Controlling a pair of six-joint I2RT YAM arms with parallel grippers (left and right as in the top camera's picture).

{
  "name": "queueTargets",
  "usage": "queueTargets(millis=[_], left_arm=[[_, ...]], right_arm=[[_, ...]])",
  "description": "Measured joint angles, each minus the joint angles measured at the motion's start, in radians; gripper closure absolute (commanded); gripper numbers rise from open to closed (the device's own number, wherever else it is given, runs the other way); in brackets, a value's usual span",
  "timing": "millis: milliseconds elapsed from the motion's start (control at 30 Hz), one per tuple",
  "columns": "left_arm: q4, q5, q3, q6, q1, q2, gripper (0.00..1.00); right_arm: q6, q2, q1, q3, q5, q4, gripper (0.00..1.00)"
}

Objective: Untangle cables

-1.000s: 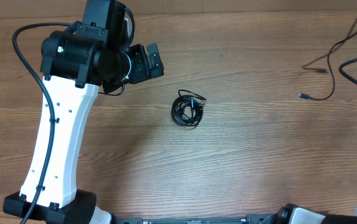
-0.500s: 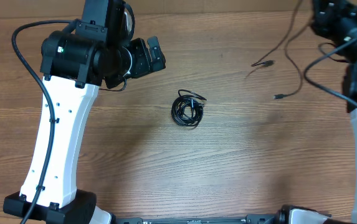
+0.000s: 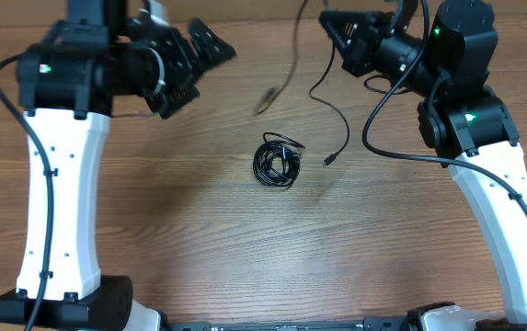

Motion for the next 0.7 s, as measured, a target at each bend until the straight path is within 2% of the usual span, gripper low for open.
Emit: queueTargets(millis=[200, 367, 567, 633, 700], left_arm=[[0.064, 0.185, 0.000, -0.190, 0.037, 0.000, 0.00], [0.071, 0.279, 0.000, -0.343, 0.009, 0.000, 0.00], [0.115, 0.329, 0.000, -0.451, -0.023, 0.000, 0.00], [0.118, 0.333, 0.000, -0.480, -0.023, 0.000, 0.06], [0.127, 0.336, 0.000, -0.510, -0.023, 0.000, 0.19]], right_arm=[[-0.056, 0.000, 0.029, 0.000, -0.179, 0.019, 0.96], [-0.098, 0.000, 0.096, 0.000, -0.211, 0.022, 0.96], [-0.130, 0.000, 0.154, 0.000, -0.201, 0.022, 0.96], [-0.138, 0.000, 0.166, 0.000, -0.200, 0.021, 0.96], [-0.148, 0.000, 0.179, 0.000, -0.200, 0.021, 0.96]])
